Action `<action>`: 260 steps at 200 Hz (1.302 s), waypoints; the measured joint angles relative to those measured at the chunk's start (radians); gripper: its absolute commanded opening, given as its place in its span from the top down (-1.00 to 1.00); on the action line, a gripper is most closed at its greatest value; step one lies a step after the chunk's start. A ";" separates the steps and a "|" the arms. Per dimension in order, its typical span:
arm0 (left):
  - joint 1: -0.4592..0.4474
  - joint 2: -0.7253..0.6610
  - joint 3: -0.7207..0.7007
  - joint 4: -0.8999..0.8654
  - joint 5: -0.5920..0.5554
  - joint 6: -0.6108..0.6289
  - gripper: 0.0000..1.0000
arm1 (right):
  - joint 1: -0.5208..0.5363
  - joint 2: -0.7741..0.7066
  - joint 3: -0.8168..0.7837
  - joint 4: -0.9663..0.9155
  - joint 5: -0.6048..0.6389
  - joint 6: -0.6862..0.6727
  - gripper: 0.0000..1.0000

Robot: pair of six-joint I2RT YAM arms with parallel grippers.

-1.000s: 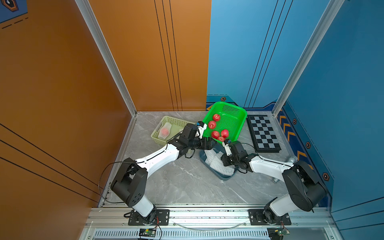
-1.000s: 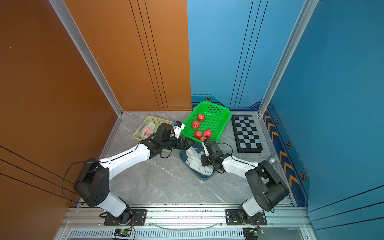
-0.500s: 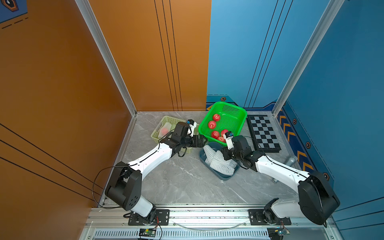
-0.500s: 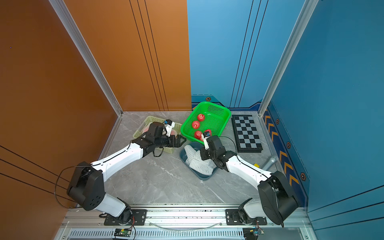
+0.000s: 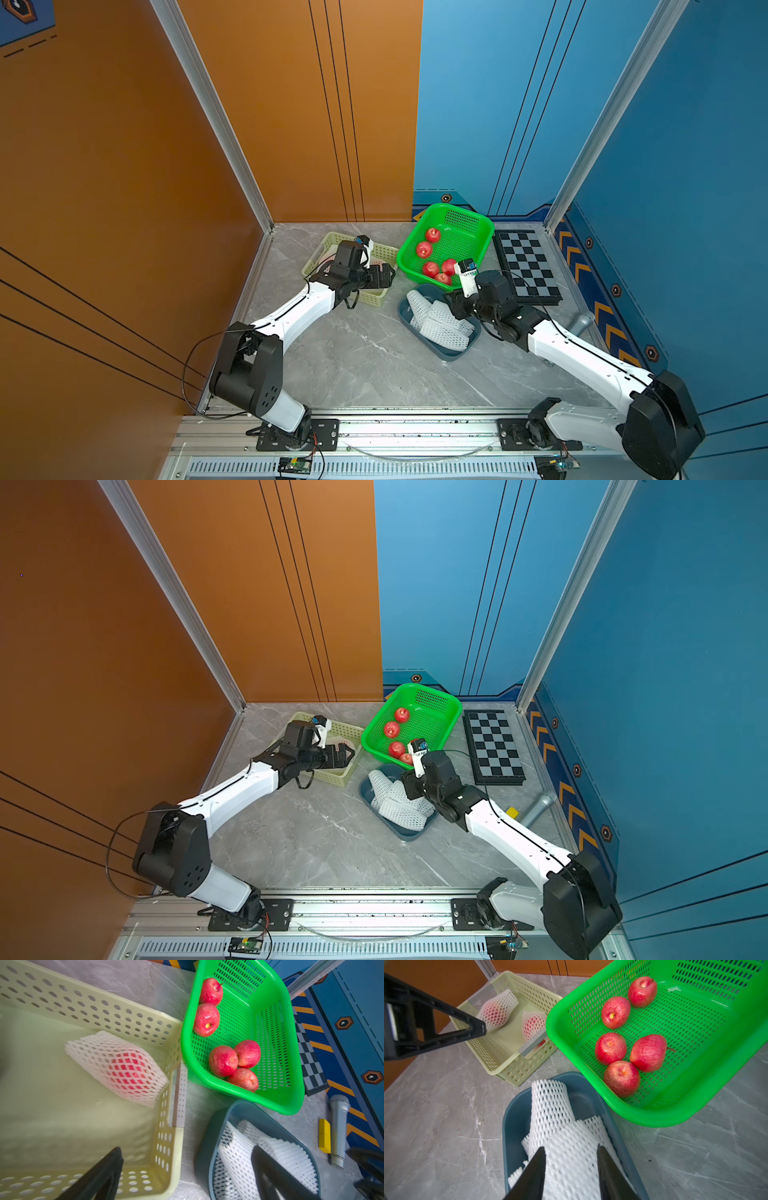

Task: Remove foam nets from apples
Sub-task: Place the foam net into the storage box, then pick up the apple from the basket.

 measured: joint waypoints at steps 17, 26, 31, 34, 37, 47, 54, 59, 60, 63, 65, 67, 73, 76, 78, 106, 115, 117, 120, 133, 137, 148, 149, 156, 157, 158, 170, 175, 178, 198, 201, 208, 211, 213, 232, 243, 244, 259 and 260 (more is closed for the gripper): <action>0.011 0.047 0.013 0.001 -0.022 -0.003 -0.61 | 0.011 -0.026 0.000 -0.007 0.002 0.000 -0.18; 0.016 0.073 0.023 0.000 -0.031 0.004 -0.58 | 0.016 -0.037 0.000 -0.008 0.003 -0.002 -0.21; 0.019 0.087 0.029 0.001 -0.035 0.003 -0.57 | 0.018 -0.043 0.000 -0.009 0.005 -0.002 -0.21; 0.021 0.094 0.033 0.001 -0.037 0.005 -0.56 | 0.019 -0.046 0.000 -0.010 0.006 -0.003 -0.22; 0.023 0.102 0.037 0.001 -0.037 0.004 -0.54 | 0.021 -0.050 0.000 -0.012 0.006 -0.003 -0.22; 0.029 0.126 0.049 0.003 -0.044 0.005 -0.47 | 0.025 -0.065 0.000 -0.019 0.009 -0.003 -0.23; 0.034 0.138 0.056 0.005 -0.048 0.003 -0.45 | 0.029 -0.074 0.000 -0.024 0.014 -0.003 -0.24; 0.038 0.146 0.060 0.008 -0.050 0.000 -0.44 | 0.030 -0.082 -0.001 -0.026 0.018 -0.003 -0.25; 0.039 0.148 0.061 0.010 -0.050 0.000 -0.44 | 0.030 -0.084 -0.001 -0.026 0.018 -0.003 -0.25; 0.042 0.153 0.064 0.013 -0.051 -0.001 -0.43 | 0.031 -0.089 -0.002 -0.027 0.019 -0.003 -0.25; 0.044 0.156 0.065 0.016 -0.052 -0.005 -0.43 | 0.031 -0.091 -0.002 -0.027 0.021 -0.003 -0.25; 0.046 0.159 0.067 0.018 -0.051 -0.005 -0.43 | 0.031 -0.094 -0.003 -0.028 0.022 -0.003 -0.25; 0.054 0.169 0.071 0.029 -0.051 -0.011 -0.43 | 0.032 -0.103 -0.005 -0.029 0.025 -0.003 -0.25; 0.057 0.174 0.072 0.033 -0.051 -0.014 -0.43 | 0.032 -0.108 -0.006 -0.030 0.025 -0.003 -0.25; 0.060 0.179 0.074 0.036 -0.051 -0.016 -0.43 | 0.032 -0.111 -0.008 -0.031 0.026 -0.003 -0.25; 0.099 0.243 0.100 0.080 -0.047 -0.048 -0.49 | 0.032 -0.138 -0.020 -0.040 0.040 -0.003 -0.29; 0.108 0.264 0.109 0.093 -0.045 -0.058 -0.50 | 0.032 -0.143 -0.023 -0.043 0.045 -0.003 -0.28; 0.109 0.268 0.110 0.096 -0.045 -0.058 -0.51 | 0.032 -0.143 -0.023 -0.043 0.047 -0.003 -0.28; 0.111 0.276 0.113 0.100 -0.044 -0.061 -0.51 | 0.032 -0.144 -0.023 -0.046 0.048 -0.003 -0.28; 0.120 0.297 0.119 0.111 -0.043 -0.073 -0.50 | 0.032 -0.146 -0.025 -0.053 0.051 -0.003 -0.29; 0.121 0.303 0.121 0.117 -0.042 -0.076 -0.49 | 0.032 -0.146 -0.026 -0.054 0.051 -0.003 -0.29; 0.128 0.317 0.127 0.130 -0.036 -0.085 -0.48 | 0.032 -0.146 -0.027 -0.060 0.051 -0.003 -0.29; 0.129 0.317 0.127 0.132 -0.035 -0.086 -0.48 | 0.032 -0.146 -0.027 -0.060 0.051 -0.003 -0.29; 0.134 0.326 0.132 0.142 -0.029 -0.093 -0.47 | 0.032 -0.146 -0.028 -0.060 0.052 -0.003 -0.29; 0.134 0.327 0.134 0.144 -0.027 -0.095 -0.47 | 0.032 -0.146 -0.028 -0.060 0.052 -0.003 -0.29; 0.135 0.328 0.134 0.145 -0.027 -0.096 -0.47 | 0.032 -0.146 -0.028 -0.060 0.052 -0.003 -0.29; 0.140 0.336 0.142 0.163 -0.013 -0.109 -0.45 | 0.032 -0.146 -0.028 -0.061 0.053 -0.003 -0.29; 0.143 0.339 0.147 0.166 -0.009 -0.113 -0.44 | 0.032 -0.146 -0.029 -0.061 0.055 -0.003 -0.29; 0.145 0.341 0.150 0.169 -0.006 -0.116 -0.44 | 0.032 -0.146 -0.029 -0.061 0.055 -0.003 -0.29; 0.161 0.351 0.168 0.203 0.005 -0.140 -0.41 | 0.032 -0.146 -0.029 -0.061 0.064 -0.003 -0.29; 0.166 0.352 0.171 0.209 0.006 -0.148 -0.41 | 0.032 -0.146 -0.029 -0.061 0.066 -0.003 -0.29; 0.173 0.358 0.177 0.222 0.013 -0.158 -0.40 | 0.032 -0.146 -0.030 -0.061 0.070 -0.003 -0.29; 0.176 0.363 0.180 0.229 0.019 -0.166 -0.40 | 0.032 -0.146 -0.031 -0.061 0.071 -0.003 -0.29; 0.179 0.365 0.182 0.233 0.021 -0.171 -0.40 | 0.032 -0.146 -0.031 -0.061 0.071 -0.003 -0.29; 0.193 0.405 0.203 0.264 0.043 -0.204 -0.40 | 0.032 -0.146 -0.032 -0.061 0.076 -0.003 -0.30; 0.196 0.428 0.211 0.271 0.051 -0.223 -0.40 | 0.032 -0.146 -0.033 -0.061 0.077 -0.003 -0.30; 0.196 0.430 0.212 0.271 0.052 -0.224 -0.40 | 0.032 -0.146 -0.033 -0.061 0.077 -0.003 -0.30; 0.196 0.454 0.214 0.274 0.055 -0.241 -0.39 | 0.032 -0.148 -0.036 -0.061 0.077 -0.003 -0.30; 0.196 0.455 0.214 0.274 0.055 -0.243 -0.39 | 0.032 -0.149 -0.036 -0.061 0.077 -0.003 -0.30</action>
